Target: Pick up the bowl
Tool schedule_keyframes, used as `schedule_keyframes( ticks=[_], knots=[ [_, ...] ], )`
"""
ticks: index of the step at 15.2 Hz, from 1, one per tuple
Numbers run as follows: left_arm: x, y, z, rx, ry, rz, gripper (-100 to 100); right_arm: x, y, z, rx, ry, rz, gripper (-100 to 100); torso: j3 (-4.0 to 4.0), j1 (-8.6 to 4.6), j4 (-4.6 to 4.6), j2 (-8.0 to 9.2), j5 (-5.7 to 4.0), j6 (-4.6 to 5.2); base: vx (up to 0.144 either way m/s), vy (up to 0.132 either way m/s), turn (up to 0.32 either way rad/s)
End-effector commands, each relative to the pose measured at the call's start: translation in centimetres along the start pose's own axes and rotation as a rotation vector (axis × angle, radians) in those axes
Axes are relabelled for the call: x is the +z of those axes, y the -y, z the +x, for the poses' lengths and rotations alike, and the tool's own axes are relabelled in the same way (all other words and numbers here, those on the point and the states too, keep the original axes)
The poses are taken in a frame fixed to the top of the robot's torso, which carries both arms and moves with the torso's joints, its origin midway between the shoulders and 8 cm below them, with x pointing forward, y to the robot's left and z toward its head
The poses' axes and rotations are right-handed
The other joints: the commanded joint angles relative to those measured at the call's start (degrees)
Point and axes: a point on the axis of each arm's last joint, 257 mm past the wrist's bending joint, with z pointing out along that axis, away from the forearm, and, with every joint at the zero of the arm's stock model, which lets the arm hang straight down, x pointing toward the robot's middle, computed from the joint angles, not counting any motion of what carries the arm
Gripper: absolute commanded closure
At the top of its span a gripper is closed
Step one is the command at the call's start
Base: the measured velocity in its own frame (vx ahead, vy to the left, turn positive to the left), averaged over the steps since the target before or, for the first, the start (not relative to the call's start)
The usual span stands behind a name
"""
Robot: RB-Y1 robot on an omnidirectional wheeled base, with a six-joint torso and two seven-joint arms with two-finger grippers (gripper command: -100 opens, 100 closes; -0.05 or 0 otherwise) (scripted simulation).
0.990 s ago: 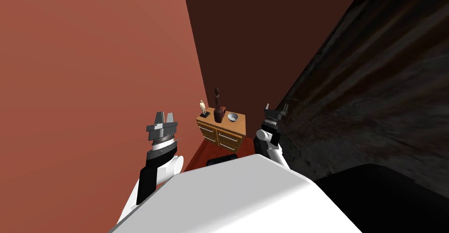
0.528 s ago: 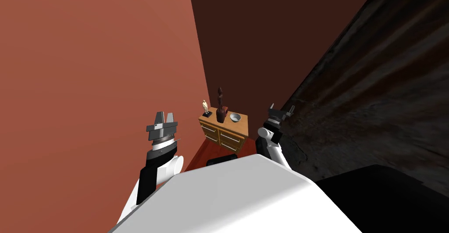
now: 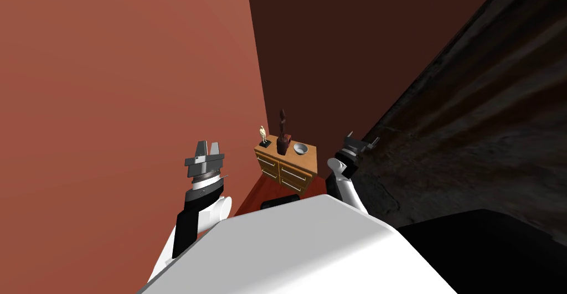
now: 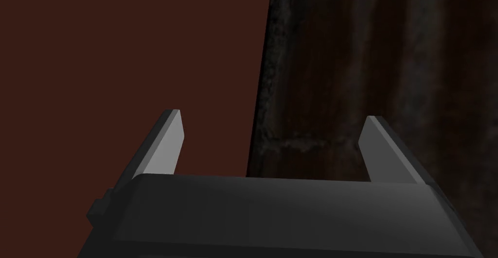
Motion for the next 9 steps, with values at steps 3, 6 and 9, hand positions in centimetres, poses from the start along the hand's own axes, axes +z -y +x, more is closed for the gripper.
schedule_keyframes(
  ticks=[3,6,9],
  knots=[
    [0.0,0.0,0.0,0.0,0.0,0.0,0,0.8,-1.4,-2.3,0.07,0.068,-0.069,-100,0.01,-0.01,0.01,0.02,-0.01,-0.04,0.004,0.025,0.086],
    [0.0,0.0,0.0,0.0,0.0,0.0,0,1.3,-2.5,-4.2,0.126,0.121,-0.134,-100,0.0,-0.01,0.0,0.01,0.0,0.0,0.008,0.025,0.052],
    [0.0,0.0,0.0,0.0,0.0,0.0,0,1.0,-2.6,-5.4,0.165,0.167,-0.145,-100,-0.01,0.06,0.0,-0.02,0.01,-0.02,0.012,0.033,0.073]
  ],
)
